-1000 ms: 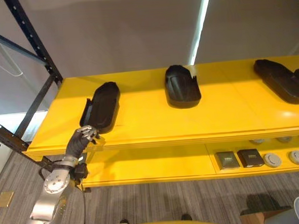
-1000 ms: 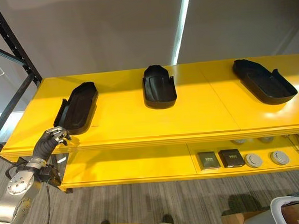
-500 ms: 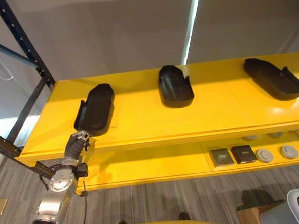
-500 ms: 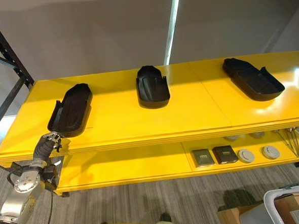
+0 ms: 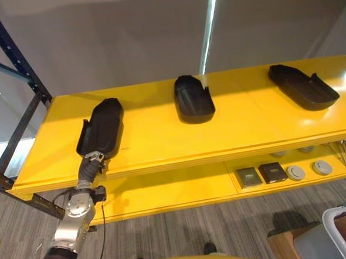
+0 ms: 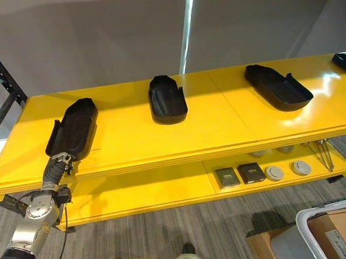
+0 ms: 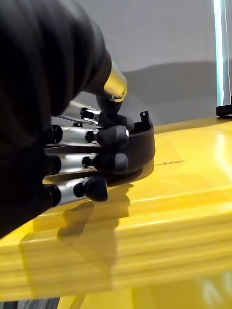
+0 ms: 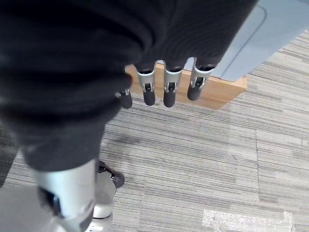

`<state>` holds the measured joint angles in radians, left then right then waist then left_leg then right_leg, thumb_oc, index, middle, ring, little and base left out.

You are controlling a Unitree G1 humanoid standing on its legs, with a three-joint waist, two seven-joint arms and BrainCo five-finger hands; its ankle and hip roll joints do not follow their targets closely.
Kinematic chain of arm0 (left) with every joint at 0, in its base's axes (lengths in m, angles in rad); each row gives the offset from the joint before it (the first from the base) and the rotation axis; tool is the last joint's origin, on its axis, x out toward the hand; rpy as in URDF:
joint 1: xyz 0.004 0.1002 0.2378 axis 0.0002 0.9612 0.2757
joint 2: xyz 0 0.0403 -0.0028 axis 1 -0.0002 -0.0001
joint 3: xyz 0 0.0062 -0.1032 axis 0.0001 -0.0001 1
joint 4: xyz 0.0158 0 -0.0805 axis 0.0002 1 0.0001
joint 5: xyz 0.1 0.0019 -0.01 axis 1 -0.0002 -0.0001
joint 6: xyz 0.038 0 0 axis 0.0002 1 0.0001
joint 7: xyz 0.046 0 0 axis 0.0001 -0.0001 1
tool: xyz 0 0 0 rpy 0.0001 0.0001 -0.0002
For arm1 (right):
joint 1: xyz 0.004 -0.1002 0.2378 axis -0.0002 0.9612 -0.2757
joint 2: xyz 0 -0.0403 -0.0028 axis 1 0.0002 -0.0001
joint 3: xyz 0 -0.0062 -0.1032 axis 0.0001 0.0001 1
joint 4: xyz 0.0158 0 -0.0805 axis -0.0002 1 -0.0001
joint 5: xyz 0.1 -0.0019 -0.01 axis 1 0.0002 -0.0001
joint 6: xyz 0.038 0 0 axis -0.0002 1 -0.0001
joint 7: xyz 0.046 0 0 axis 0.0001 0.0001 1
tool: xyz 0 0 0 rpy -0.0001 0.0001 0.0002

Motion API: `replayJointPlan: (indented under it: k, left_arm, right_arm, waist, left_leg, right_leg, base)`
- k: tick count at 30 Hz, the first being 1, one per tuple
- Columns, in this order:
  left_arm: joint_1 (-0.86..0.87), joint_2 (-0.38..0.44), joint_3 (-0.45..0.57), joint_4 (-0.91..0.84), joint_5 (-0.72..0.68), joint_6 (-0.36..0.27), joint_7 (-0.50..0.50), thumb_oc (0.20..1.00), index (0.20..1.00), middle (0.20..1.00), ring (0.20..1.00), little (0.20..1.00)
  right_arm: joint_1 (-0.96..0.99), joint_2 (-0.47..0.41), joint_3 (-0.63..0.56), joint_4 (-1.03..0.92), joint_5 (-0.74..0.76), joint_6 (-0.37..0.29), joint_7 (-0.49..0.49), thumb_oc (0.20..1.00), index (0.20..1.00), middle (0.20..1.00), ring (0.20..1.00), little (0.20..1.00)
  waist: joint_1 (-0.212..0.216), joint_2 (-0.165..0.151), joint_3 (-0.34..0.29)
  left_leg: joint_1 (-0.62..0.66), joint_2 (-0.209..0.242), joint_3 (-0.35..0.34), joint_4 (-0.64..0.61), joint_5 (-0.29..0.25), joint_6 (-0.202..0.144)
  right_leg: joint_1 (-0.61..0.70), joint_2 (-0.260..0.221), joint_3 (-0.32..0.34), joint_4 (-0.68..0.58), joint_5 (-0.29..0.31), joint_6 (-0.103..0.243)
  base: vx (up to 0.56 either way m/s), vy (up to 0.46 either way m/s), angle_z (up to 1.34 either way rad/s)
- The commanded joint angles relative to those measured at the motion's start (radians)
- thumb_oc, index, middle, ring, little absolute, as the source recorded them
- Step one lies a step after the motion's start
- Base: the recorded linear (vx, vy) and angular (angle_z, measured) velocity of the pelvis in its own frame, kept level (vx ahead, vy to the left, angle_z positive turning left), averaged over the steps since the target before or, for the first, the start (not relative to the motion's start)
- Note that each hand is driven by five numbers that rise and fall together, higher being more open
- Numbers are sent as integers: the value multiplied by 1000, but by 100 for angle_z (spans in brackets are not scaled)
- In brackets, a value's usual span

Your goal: Move parts from the plastic box to the shelf.

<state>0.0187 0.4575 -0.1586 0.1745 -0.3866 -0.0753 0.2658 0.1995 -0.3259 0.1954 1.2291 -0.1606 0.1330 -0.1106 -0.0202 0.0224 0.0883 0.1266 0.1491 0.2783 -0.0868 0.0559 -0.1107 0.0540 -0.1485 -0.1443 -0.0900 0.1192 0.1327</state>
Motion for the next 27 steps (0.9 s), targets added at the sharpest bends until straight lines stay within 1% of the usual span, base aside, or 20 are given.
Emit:
replayJointPlan:
  k: [1,5,10,16,19,27]
  left_arm:
    - [-132,21,31,7,41,-81,41,200,200,200,200,200]
    - [-144,19,38,20,39,-73,51,200,200,200,200,200]
    - [-170,7,41,100,35,-60,76,200,200,200,200,200]
    - [-195,-3,33,212,52,-73,94,200,200,200,200,200]
    - [-211,-12,27,269,50,-92,96,200,200,200,200,200]
    - [-255,-21,16,324,58,-101,97,200,200,200,200,200]
  right_arm:
    - [-27,-20,34,-2,-17,0,6,1000,1000,1000,1000,1000]
    - [-25,-22,32,-4,-23,-2,7,1000,1000,1000,1000,1000]
    - [-25,-23,37,-6,-30,1,9,1000,1000,1000,1000,1000]
    - [-27,-27,46,-7,-48,-6,12,1000,1000,1000,1000,1000]
    - [-30,-32,52,-10,-52,-3,19,1000,1000,1000,1000,1000]
    - [-36,-35,66,-14,-52,-1,21,1000,1000,1000,1000,1000]
  waist:
    - [-7,-7,51]
    - [-11,-7,50]
    - [-21,-8,48]
    - [-33,-10,49]
    - [-38,-12,50]
    - [-48,-14,54]
  left_leg:
    - [-9,41,11,32,-59,23]
    - [-7,41,12,32,-59,23]
    - [-8,43,17,36,-61,22]
    - [-9,45,24,37,-61,22]
    - [-10,46,26,42,-62,22]
    - [-15,50,29,47,-62,22]
  right_leg:
    - [44,-49,-4,25,-80,35]
    - [45,-49,-1,26,-81,35]
    - [43,-49,5,28,-84,36]
    - [36,-48,15,33,-86,37]
    - [34,-48,19,36,-87,36]
    - [26,-46,27,41,-89,36]
  base:
    - [0,0,0]
    - [0,0,0]
    - [3,0,-1]
    - [4,1,-9]
    - [0,0,0]
    - [0,0,0]
